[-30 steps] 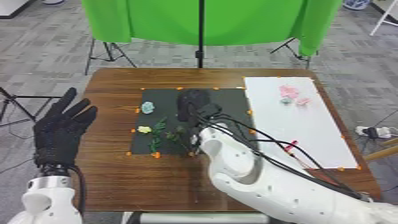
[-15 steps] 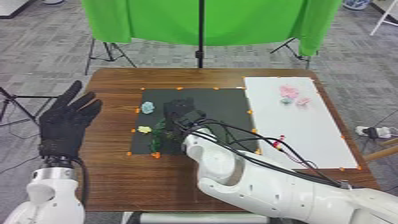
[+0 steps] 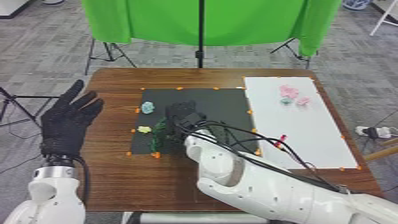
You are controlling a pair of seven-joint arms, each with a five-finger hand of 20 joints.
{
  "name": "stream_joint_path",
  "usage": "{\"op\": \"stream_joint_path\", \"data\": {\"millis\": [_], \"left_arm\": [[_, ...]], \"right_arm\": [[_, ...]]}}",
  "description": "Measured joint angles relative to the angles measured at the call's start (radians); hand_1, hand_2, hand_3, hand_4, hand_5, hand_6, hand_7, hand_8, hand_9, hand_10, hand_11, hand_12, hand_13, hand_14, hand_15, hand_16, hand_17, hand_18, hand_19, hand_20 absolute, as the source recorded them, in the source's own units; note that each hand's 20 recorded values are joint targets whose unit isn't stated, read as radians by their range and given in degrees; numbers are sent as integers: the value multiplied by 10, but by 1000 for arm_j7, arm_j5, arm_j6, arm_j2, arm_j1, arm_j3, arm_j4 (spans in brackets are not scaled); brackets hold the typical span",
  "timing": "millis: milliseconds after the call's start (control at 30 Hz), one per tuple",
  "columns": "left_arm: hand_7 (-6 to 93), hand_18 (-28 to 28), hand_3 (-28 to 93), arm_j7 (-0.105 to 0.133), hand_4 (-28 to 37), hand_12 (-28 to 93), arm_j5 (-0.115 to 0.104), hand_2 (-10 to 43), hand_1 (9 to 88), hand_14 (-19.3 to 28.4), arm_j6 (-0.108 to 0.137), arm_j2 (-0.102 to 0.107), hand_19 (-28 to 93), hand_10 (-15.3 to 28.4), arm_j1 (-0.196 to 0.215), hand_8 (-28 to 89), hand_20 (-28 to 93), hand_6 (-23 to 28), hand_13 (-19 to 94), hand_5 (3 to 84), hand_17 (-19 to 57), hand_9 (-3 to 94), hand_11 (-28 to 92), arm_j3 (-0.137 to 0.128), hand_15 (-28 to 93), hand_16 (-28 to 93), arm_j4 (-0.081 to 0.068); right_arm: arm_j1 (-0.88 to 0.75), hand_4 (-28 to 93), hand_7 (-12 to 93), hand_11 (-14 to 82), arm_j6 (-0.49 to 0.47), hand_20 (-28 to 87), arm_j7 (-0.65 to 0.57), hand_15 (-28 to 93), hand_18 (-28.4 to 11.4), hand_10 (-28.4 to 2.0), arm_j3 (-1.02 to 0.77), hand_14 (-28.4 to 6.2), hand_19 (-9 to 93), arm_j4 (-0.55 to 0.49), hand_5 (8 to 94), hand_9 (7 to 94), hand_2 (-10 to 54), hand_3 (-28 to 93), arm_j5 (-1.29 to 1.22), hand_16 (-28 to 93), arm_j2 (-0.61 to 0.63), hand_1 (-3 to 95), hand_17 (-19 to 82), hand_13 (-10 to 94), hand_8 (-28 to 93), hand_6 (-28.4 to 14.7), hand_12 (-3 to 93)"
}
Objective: Arrange flowers
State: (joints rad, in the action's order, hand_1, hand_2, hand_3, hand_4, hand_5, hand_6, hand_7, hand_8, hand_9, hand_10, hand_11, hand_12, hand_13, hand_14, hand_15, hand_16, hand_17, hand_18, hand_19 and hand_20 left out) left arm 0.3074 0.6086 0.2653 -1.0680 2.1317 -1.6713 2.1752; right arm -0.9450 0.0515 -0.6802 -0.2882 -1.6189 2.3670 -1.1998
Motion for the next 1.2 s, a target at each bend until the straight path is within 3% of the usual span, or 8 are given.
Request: {"op": "stream_joint_path", "data": {"millis": [167, 367, 533, 667, 833, 1000, 1200], "left_arm": [[113, 262, 780, 9, -254, 108, -3, 100, 247, 267, 2, 0, 574, 201, 21, -94, 128, 83, 261, 385, -86, 357, 269, -7, 540, -92, 7], [113, 262, 779, 20, -254, 108, -4, 100, 247, 267, 5, 0, 574, 201, 53, -94, 128, 83, 260, 385, -86, 357, 269, -19, 541, -91, 15], [113, 262, 780, 19, -253, 108, -4, 100, 246, 266, 5, -5, 574, 201, 62, -95, 128, 83, 260, 385, -86, 357, 271, -23, 540, -91, 16], [114, 262, 780, 18, -253, 108, -5, 100, 246, 267, 6, -9, 575, 201, 68, -95, 128, 83, 260, 385, -86, 357, 270, -22, 540, -91, 17], [114, 265, 778, 20, -253, 108, -5, 101, 247, 268, 8, -10, 581, 201, 78, -95, 131, 83, 260, 385, -85, 357, 271, -18, 541, -91, 19], [114, 264, 779, 22, -250, 108, -5, 100, 249, 267, 8, -10, 580, 201, 79, -95, 130, 83, 260, 384, -85, 357, 271, -13, 541, -91, 19], [114, 264, 779, 32, -249, 107, -9, 99, 250, 267, 10, -7, 580, 201, 78, -95, 129, 83, 260, 384, -85, 357, 271, -4, 542, -91, 19]], "right_arm": [[-9, -283, 143, 419, 19, 598, 7, 816, -226, -118, -11, -109, 932, -33, 680, 758, -95, 771, 5, 170, 13, 355, 262, 626, -126, 28, 186], [-70, -283, 152, 360, 81, 568, 11, 781, -228, -136, -156, -122, 916, -169, 656, 700, -95, 776, -15, 140, 67, 349, 232, 580, -125, 9, 161], [-68, -283, 157, 294, 156, 558, -59, 762, -230, -147, -254, -126, 908, -219, 639, 679, -95, 781, -108, 122, 164, 351, 226, 568, -129, 9, 146], [-16, -283, 157, 264, 178, 554, -176, 738, -248, -142, -245, -117, 918, -175, 647, 714, -95, 782, -181, 114, 280, 356, 254, 607, -129, 10, 148], [69, -283, 155, 280, 186, 553, -276, 757, -247, -141, -162, -119, 926, -16, 642, 714, -95, 784, -202, 128, 404, 358, 253, 604, -129, 10, 160], [77, -283, 158, 323, 136, 562, -306, 791, -233, -149, -166, -129, 932, 68, 616, 676, -95, 787, -211, 124, 474, 356, 234, 568, -131, 13, 165], [62, -283, 164, 325, 39, 563, -299, 797, -231, -151, -213, -133, 921, 108, 610, 661, -95, 794, -248, 120, 471, 353, 216, 545, -134, 22, 160]]}}
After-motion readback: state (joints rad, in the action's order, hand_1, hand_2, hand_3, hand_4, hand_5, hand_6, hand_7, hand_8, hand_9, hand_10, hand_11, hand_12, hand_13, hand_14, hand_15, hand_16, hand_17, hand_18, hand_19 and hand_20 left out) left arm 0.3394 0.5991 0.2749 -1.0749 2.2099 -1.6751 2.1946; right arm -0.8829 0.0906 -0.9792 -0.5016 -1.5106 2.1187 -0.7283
